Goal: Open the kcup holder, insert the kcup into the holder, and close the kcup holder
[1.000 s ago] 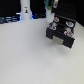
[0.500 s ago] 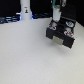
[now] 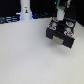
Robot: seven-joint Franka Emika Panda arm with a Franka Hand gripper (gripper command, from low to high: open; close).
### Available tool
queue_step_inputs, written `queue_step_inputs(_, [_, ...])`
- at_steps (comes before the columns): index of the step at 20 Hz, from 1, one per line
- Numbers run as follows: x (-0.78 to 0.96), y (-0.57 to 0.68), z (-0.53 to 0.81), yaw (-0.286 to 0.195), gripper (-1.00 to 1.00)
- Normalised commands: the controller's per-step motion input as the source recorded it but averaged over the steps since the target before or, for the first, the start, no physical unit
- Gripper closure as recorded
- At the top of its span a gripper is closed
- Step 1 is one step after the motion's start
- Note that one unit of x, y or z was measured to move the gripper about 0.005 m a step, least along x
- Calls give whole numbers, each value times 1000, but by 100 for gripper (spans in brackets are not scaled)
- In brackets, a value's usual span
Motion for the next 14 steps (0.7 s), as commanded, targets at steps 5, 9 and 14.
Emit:
queue_step_inputs(5, [100,304,-176,79,100])
queue_step_inputs(9, [148,183,-188,63,100])
queue_step_inputs(14, [136,77,-197,40,100])
